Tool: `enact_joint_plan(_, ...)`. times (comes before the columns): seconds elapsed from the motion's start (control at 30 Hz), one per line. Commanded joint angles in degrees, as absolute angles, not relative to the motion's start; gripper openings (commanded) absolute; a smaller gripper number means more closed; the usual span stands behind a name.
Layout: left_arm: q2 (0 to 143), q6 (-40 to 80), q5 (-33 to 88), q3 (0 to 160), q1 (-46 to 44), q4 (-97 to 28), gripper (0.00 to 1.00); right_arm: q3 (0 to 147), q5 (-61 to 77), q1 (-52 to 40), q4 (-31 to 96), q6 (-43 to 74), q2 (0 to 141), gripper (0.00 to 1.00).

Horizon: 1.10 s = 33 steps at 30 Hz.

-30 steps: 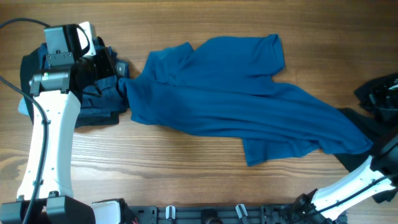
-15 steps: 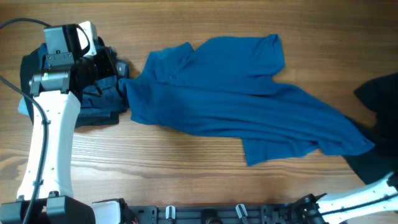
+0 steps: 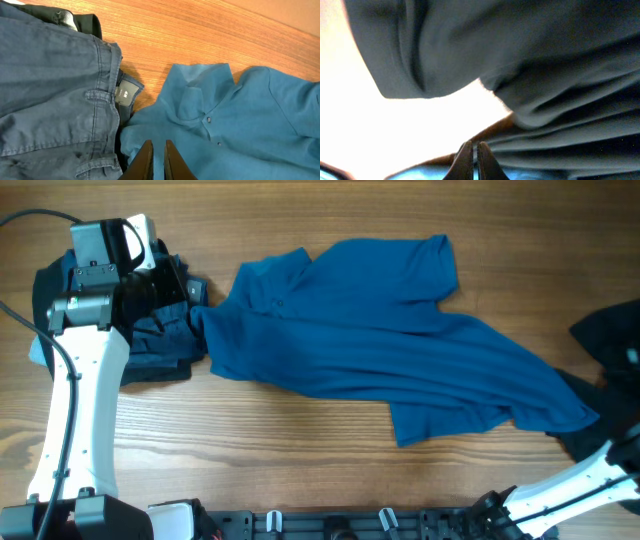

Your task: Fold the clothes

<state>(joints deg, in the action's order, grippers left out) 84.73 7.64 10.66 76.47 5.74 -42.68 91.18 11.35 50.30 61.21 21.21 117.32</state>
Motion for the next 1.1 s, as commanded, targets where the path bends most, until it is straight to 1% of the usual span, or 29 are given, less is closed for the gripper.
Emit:
enact_joint_plan(0.0, 83.40, 7.77, 11.57, 77.28, 6.11, -42.50, 0.09, 81.67, 3.38, 48.90, 55.86, 25.06, 116.88, 0.04)
enact_joint_plan(0.07, 83.33, 7.77, 11.60, 77.28, 6.11, -42.52, 0.09, 75.50, 1.89, 49.54, 49.91, 26.89, 116.88, 0.04)
enact_joint_plan(0.17, 83.09, 7.77, 13.06, 77.28, 6.11, -42.50, 0.09, 72.07, -7.51, 52.23, 47.40, 30.39, 116.88, 0.04)
enact_joint_plan(0.23, 82.83, 7.77, 13.13, 77.28, 6.11, -42.48, 0.09, 72.84, -12.84, 56.27, 46.72, 30.63, 116.81, 0.04)
enact_joint_plan(0.4, 82.48, 7.75, 13.06, 77.28, 6.13, -42.48, 0.11, 80.84, -15.46, 67.31, 48.88, 29.28, 116.75, 0.04)
enact_joint_plan(0.47, 82.50, 7.75, 13.06, 77.28, 6.11, -42.48, 0.11, 84.79, -15.40, 70.08, 50.74, 29.32, 116.75, 0.04)
enact_joint_plan(0.53, 82.50, 7.75, 13.06, 77.28, 6.13, -42.46, 0.12, 89.47, -12.43, 72.36, 52.80, 29.30, 116.75, 0.04)
enact_joint_plan(0.57, 82.50, 7.75, 13.06, 77.28, 6.13, -42.46, 0.12, 91.05, -10.37, 72.84, 53.49, 29.30, 116.75, 0.04)
enact_joint_plan(0.63, 82.50, 7.77, 13.06, 77.28, 6.13, -42.46, 0.12, 94.32, -1.50, 72.82, 54.06, 28.27, 116.75, 0.04)
enact_joint_plan(0.7, 82.50, 7.77, 13.06, 77.28, 6.13, -42.46, 0.13, 94.85, 10.20, 71.85, 52.99, 25.10, 116.66, 0.04)
enact_joint_plan(0.77, 82.48, 7.77, 13.06, 77.28, 6.13, -42.46, 0.18, 94.83, 19.31, 70.43, 52.40, 22.00, 116.66, 0.06)
enact_joint_plan(0.8, 82.50, 7.77, 13.06, 77.28, 6.11, -42.50, 0.20, 94.83, 26.85, 68.69, 51.59, 17.32, 116.66, 0.09)
enact_joint_plan(0.83, 82.48, 7.75, 13.08, 77.28, 6.11, -42.70, 0.24, 94.83, 32.62, 66.74, 51.22, 13.76, 116.57, 0.13)
enact_joint_plan(0.87, 82.39, 7.73, 13.06, 77.28, 6.11, -42.92, 0.29, 94.83, 39.18, 63.24, 51.33, 8.60, 116.40, 0.20)
enact_joint_plan(0.9, 82.35, 7.73, 13.06, 77.28, 6.11, -42.96, 0.36, 94.83, 41.87, 61.06, 51.86, 5.82, 116.18, 0.27)
enact_joint_plan(0.93, 82.11, 7.73, 13.08, 77.28, 6.11, -42.96, 0.40, 94.83, 43.27, 58.48, 52.58, 3.57, 115.92, 0.31)
enact_joint_plan(1.0, 81.47, 7.73, 13.50, 77.28, 5.65, -42.94, 0.48, 94.83, 44.01, 52.34, 54.08, -0.12, 115.44, 0.38)
enact_joint_plan(1.07, 80.58, 7.11, 13.50, 77.28, 4.19, -42.96, 0.53, 94.83, 43.97, 43.24, 54.74, -3.22, 115.26, 0.41)
